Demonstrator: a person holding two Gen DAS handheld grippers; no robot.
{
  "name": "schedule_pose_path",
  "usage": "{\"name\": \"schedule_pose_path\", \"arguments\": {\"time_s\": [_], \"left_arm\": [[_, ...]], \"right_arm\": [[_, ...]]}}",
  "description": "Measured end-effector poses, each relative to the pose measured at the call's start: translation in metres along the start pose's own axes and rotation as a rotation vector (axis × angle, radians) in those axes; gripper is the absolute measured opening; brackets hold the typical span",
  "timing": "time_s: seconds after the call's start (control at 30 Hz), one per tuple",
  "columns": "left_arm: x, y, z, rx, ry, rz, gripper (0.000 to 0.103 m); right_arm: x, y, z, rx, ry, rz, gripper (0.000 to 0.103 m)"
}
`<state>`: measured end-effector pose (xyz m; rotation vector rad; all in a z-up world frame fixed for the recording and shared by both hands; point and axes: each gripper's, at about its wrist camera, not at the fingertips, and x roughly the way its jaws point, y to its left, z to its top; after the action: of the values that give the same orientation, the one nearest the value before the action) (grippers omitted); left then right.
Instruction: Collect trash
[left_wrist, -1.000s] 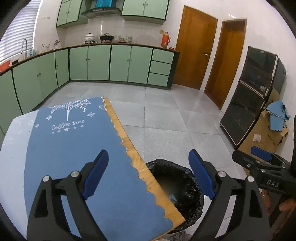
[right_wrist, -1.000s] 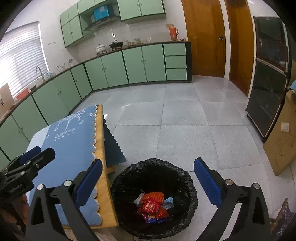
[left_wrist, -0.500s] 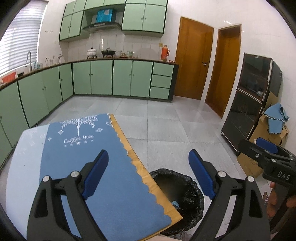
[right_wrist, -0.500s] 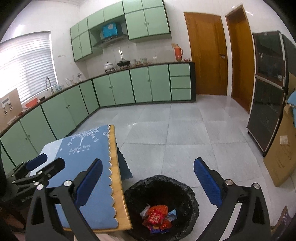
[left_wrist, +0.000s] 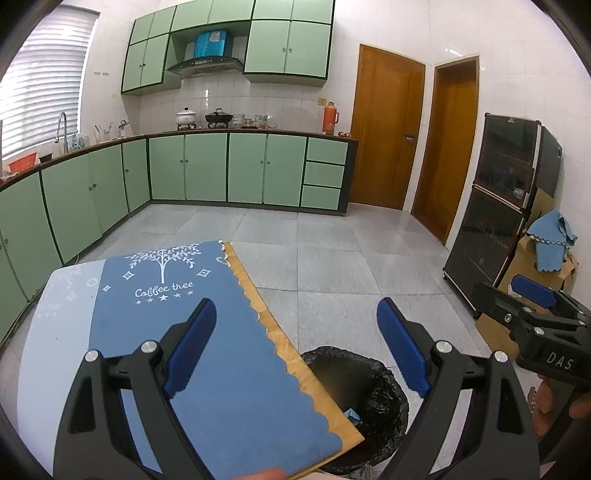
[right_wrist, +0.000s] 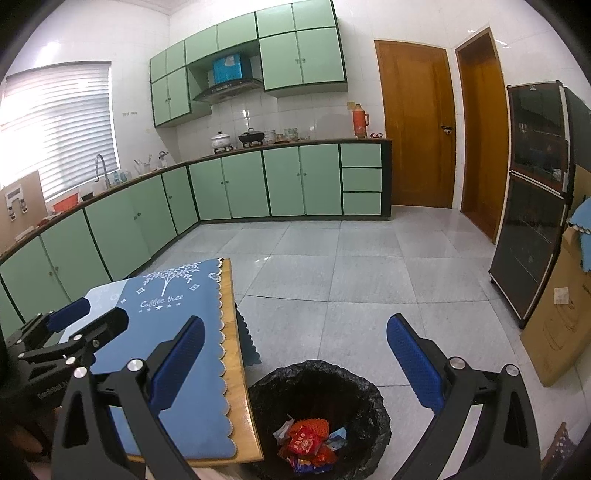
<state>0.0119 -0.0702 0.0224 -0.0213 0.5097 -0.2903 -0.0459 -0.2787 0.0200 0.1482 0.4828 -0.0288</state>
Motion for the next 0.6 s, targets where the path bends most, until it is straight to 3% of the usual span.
{"name": "schedule_pose_path", "arguments": {"time_s": [0.6], "left_arm": [[-0.0009, 0.0038, 0.0007, -0.004, -0.003, 0.003, 0.086]], "right_arm": [[-0.0003, -0.0007, 0.0008, 0.001, 0.000, 0.002, 0.097]]}}
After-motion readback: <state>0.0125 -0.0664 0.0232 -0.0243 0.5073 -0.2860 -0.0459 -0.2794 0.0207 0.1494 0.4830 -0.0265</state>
